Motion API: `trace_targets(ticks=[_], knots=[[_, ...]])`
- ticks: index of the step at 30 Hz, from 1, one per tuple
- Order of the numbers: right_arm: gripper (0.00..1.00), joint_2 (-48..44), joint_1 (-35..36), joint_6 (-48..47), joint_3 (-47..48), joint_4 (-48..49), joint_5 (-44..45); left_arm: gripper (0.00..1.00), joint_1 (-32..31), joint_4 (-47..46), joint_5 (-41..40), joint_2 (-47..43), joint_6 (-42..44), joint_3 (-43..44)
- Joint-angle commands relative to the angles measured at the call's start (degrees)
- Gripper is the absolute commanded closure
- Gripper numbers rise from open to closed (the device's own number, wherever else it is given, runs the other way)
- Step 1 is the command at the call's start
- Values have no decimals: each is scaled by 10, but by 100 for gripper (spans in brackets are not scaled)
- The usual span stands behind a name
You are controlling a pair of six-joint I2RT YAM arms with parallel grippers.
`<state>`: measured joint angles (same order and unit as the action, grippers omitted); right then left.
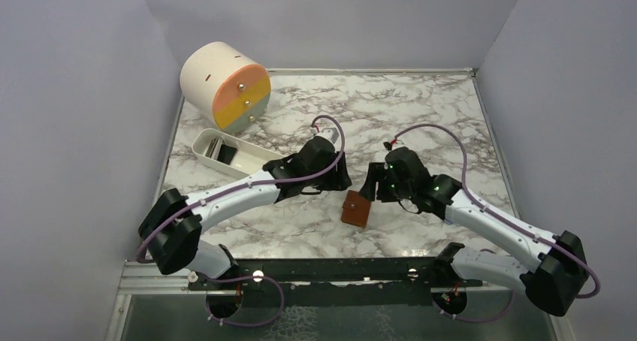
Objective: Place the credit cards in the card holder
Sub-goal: Close the card holder at the center of the board, then reset both arms
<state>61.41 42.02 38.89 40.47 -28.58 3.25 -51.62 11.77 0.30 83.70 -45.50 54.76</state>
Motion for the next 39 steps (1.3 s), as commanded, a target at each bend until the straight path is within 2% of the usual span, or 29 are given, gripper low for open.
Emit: trace_targets(ticks=[1,3,4,5,8,9,17,22,27,33,39], knots=[[34,-38,3,-8,84,-87,51,39,8,75,-64,-78,57,40],[29,-51,3,-12,124,-116,76,29,11,92,-85,-113,72,49],[27,-59,3,-12,148,-128,87,8,13,100,-96,-131,75,53],[24,-65,3,-13,163,-138,97,2,17,107,-106,-148,76,56],[10,-78,3,-14,207,-163,116,1,29,120,-121,-196,84,66],[9,-81,3,-14,221,-169,118,1,30,123,-125,-209,89,70],[8,-95,3,-16,281,-194,115,1,32,148,-126,-264,115,107],[8,-136,3,-8,235,-163,99,1,32,147,-121,-288,114,98],[8,-160,3,18,186,-147,92,1,32,144,-149,-308,92,49],[8,-155,3,33,176,-156,89,1,32,110,-157,-343,67,0],[8,-158,3,36,172,-152,90,1,32,103,-139,-336,70,-8]])
